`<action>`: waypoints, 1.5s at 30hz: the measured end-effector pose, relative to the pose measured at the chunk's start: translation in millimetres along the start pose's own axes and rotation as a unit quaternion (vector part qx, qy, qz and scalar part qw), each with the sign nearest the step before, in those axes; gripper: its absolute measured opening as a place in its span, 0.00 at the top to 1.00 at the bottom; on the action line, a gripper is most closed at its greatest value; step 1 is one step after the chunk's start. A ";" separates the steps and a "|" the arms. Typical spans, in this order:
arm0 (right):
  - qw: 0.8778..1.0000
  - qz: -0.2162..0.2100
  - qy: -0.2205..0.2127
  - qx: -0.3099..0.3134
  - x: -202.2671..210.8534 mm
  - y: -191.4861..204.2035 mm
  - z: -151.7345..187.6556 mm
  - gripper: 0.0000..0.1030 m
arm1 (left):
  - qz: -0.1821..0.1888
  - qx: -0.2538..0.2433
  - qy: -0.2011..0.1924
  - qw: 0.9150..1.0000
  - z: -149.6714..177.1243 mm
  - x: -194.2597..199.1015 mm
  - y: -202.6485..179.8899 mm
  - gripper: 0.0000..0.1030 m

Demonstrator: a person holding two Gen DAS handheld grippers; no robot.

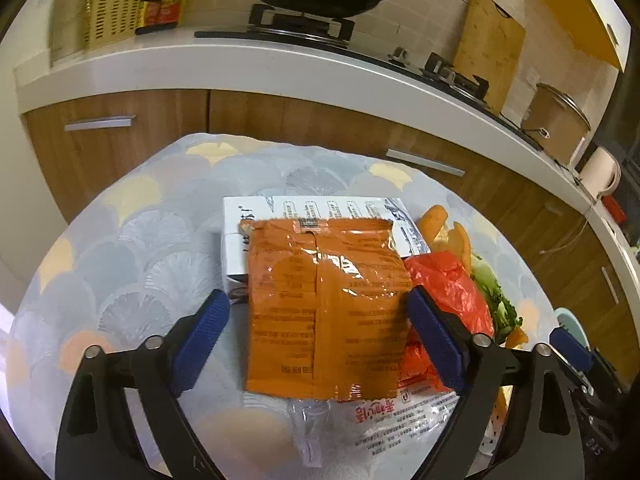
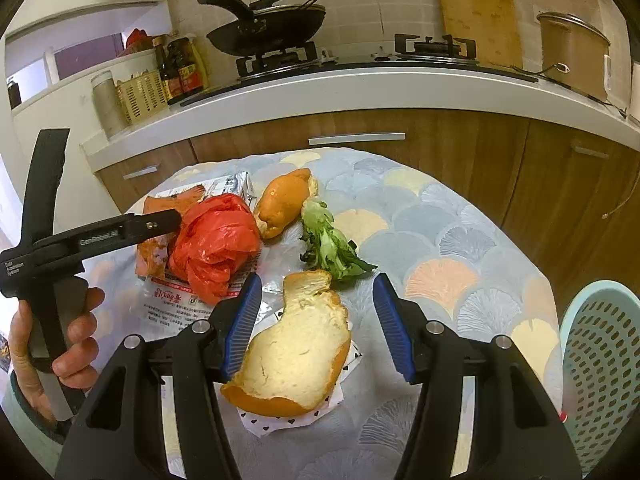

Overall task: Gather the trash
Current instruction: 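Grasp the orange snack packet with left tool while right tool grasps red bag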

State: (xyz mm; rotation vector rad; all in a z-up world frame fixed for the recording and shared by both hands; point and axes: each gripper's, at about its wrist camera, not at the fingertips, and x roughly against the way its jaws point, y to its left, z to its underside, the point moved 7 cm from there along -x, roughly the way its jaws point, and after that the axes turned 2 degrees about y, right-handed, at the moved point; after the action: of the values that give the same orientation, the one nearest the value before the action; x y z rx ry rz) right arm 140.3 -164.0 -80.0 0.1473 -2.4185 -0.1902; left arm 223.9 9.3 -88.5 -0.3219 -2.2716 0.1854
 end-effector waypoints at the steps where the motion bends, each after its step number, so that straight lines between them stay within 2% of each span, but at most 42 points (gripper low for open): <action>1: 1.000 -0.001 0.001 0.000 -0.3 0.0 0.2 0.47 | 0.003 0.000 0.003 1.000 0.7 -0.7 -0.5 0.26; 2: 1.000 -0.001 0.002 -0.001 -0.6 -0.1 0.4 0.47 | 0.006 0.000 0.008 1.000 2.3 -1.9 -0.4 0.33; 6: 1.000 -0.003 0.002 -0.005 -0.6 -1.6 0.5 0.47 | 0.016 0.007 0.007 1.000 4.6 -1.7 1.9 0.49; 12: 1.000 -0.001 -0.001 -0.007 3.1 -2.8 1.9 0.47 | 0.017 0.001 -0.017 1.000 4.9 18.3 -1.7 0.58; 15: 1.000 0.007 0.007 0.002 5.3 3.9 0.8 0.47 | 0.024 -0.001 -0.022 0.999 5.8 27.8 -3.8 0.58; 21: 1.000 -0.013 0.007 0.024 11.5 44.8 -22.4 0.47 | 0.033 0.010 -0.034 0.999 10.6 47.0 2.7 0.58; 30: 0.999 -0.011 0.039 0.033 -28.6 86.7 -29.4 0.47 | 0.023 0.038 -0.029 0.999 20.3 53.1 30.1 0.58; 34: 0.998 -0.010 0.057 0.025 -48.1 93.0 -33.8 0.40 | 0.021 0.047 -0.026 0.998 22.4 53.5 39.1 0.58; 41: 0.996 0.014 0.084 0.035 -74.5 100.7 -29.9 0.34 | 0.015 0.049 -0.025 0.998 23.1 51.2 43.8 0.58; 45: 0.995 0.004 0.098 0.024 -83.3 98.0 -27.1 0.30 | 0.019 0.046 -0.023 0.999 23.1 48.9 39.7 0.58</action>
State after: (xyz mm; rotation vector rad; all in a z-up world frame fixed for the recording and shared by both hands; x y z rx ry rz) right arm 215.3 -57.2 -95.9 0.1706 -2.2290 -0.1086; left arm 182.2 60.9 -78.0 -0.3158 -2.2954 0.3187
